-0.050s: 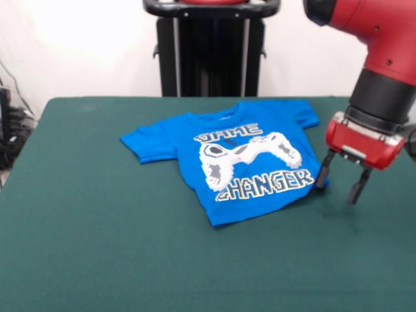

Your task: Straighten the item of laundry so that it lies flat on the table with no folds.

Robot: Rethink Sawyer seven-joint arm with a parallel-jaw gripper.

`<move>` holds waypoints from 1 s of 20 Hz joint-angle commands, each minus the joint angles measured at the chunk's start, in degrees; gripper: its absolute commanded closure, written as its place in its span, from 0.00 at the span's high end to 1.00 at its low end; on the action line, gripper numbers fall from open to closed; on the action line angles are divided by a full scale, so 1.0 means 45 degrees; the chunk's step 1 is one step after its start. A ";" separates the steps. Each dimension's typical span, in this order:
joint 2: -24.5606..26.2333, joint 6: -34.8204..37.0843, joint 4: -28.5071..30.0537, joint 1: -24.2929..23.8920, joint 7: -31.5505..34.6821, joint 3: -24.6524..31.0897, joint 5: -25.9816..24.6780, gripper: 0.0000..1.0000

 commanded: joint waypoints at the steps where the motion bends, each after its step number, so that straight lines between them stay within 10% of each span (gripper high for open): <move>1: 0.0306 0.0542 0.0512 0.0281 0.1306 0.0406 -0.0671 1.00; 20: -0.0852 -0.0995 0.2866 -0.0497 0.1343 0.2832 -0.1172 1.00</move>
